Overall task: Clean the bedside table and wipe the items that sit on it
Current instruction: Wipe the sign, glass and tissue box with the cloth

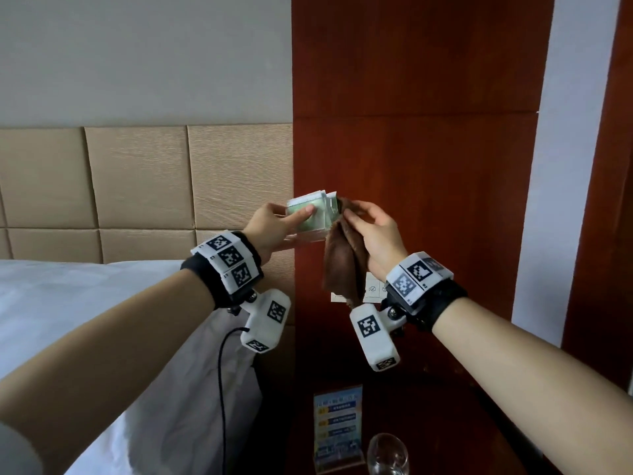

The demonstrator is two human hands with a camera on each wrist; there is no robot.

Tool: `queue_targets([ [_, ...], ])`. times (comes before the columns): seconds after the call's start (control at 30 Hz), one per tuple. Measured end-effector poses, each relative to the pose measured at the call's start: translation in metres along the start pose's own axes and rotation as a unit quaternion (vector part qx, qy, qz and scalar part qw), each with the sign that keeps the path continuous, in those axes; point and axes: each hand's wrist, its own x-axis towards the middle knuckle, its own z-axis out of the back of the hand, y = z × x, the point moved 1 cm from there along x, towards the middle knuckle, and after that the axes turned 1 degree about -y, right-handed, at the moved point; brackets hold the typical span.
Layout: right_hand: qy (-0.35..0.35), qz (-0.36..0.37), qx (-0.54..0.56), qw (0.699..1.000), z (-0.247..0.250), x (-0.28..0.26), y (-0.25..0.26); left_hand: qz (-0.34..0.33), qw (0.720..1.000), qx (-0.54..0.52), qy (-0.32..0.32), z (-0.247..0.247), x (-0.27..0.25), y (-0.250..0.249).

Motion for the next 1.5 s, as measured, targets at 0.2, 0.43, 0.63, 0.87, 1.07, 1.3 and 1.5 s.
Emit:
queue_targets([
  [0.2, -0.038, 0.05, 0.005, 0.998, -0.001, -0.006, -0.004, -0.023, 0.998, 0.053, 0.04, -0.016, -0.004, -0.008],
  [0.43, -0.03, 0.069, -0.016, 0.997, 0.0, -0.005, 0.005, -0.021, 0.992, -0.018, 0.125, -0.021, -0.006, 0.0],
  [0.63, -0.05, 0.056, -0.057, 0.996, 0.012, 0.0, 0.001, -0.033, 0.971, -0.06, 0.229, -0.025, -0.02, -0.004],
  [0.87, -0.041, 0.041, -0.033, 0.998, 0.018, 0.004, 0.002, -0.031, 0.987, -0.054, 0.148, -0.025, -0.017, 0.002],
  [1.07, -0.093, 0.086, -0.122, 0.984, 0.021, 0.01, -0.002, -0.045, 0.995, -0.063, 0.061, -0.033, -0.011, 0.004],
  [1.3, -0.082, 0.084, -0.101, 0.988, 0.025, 0.003, -0.003, -0.01, 0.992, -0.096, 0.078, -0.036, -0.01, 0.003],
  [1.5, -0.051, 0.035, -0.015, 0.998, 0.026, 0.002, 0.006, 0.017, 0.974, -0.168, 0.151, -0.03, -0.012, 0.007],
])
